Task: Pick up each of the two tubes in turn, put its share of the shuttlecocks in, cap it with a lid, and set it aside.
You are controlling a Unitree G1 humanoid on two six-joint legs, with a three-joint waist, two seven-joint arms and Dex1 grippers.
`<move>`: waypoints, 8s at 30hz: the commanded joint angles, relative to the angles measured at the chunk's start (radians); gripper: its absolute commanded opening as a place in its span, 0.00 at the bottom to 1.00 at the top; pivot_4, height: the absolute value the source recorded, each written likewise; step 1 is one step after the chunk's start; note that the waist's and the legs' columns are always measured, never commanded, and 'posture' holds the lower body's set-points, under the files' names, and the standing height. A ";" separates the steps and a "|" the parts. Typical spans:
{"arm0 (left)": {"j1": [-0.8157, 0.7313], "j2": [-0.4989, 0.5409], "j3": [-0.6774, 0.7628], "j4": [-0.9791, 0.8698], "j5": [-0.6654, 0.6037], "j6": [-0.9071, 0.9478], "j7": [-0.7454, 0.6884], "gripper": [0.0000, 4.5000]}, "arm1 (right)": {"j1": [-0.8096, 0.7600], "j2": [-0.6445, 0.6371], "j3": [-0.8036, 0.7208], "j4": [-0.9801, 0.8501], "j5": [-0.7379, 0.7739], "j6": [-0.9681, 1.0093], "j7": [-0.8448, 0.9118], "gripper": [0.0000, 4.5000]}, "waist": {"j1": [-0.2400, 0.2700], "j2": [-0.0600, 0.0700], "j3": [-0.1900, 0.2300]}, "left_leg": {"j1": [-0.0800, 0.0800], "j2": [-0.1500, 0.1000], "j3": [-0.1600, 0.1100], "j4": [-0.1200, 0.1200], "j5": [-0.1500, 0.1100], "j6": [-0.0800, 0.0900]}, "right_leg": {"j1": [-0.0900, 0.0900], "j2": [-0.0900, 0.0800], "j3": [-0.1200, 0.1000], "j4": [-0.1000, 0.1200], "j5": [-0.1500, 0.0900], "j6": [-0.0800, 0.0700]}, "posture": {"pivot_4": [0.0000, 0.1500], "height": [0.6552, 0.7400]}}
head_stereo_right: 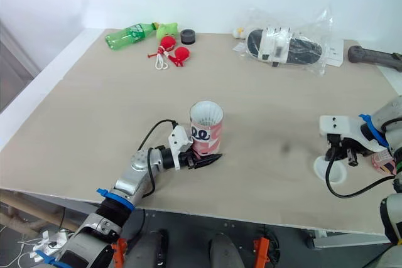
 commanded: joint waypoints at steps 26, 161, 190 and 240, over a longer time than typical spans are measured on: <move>-0.047 -0.006 -0.020 0.160 0.080 -0.122 0.035 0.68 | -0.676 0.283 0.337 -0.366 0.577 0.300 0.041 0.01 | 0.001 -0.003 0.002 | -0.002 0.004 -0.003 0.001 0.001 0.000 | -0.003 0.004 -0.003 0.000 0.001 -0.001 | 1.00 1.00; 0.013 0.051 0.005 0.007 -0.005 0.066 -0.039 1.00 | 0.612 0.383 -0.802 -1.238 0.991 0.871 -0.796 0.97 | -0.001 -0.006 -0.009 | -0.001 0.006 -0.007 -0.001 0.000 0.002 | 0.000 0.008 -0.005 0.001 -0.003 0.001 | 1.00 1.00; 0.313 0.474 0.228 -0.484 -0.239 0.283 -0.174 1.00 | 0.699 0.927 -0.238 -0.869 0.392 0.344 -0.963 0.99 | 0.001 -0.020 -0.012 | 0.001 0.017 0.000 -0.003 0.001 0.003 | -0.003 0.014 -0.003 0.000 -0.002 -0.009 | 1.00 1.00; -0.282 0.079 0.021 -0.193 -0.219 0.308 -0.133 1.00 | 0.771 1.000 -0.950 -0.885 0.332 0.268 -1.668 0.66 | 0.008 -0.019 -0.011 | -0.009 0.021 0.001 -0.003 0.003 -0.001 | -0.014 0.020 -0.002 0.000 0.004 -0.009 | 1.00 1.00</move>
